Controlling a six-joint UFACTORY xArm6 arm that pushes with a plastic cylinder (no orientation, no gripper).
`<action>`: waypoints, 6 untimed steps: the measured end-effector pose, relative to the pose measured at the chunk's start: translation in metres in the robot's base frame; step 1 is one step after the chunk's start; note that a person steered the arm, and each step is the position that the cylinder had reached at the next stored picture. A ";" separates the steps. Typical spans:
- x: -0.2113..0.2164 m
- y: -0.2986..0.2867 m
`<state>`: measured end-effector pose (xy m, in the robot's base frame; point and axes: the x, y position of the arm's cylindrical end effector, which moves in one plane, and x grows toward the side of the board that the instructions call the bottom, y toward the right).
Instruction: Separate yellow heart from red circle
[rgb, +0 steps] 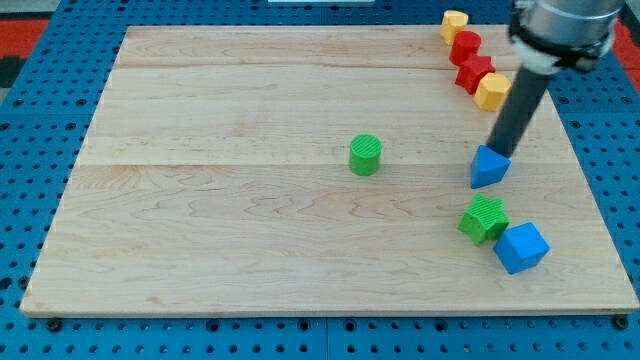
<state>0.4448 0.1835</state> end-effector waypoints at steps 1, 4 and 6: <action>0.040 -0.015; -0.032 -0.139; -0.041 -0.171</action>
<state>0.4042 0.0123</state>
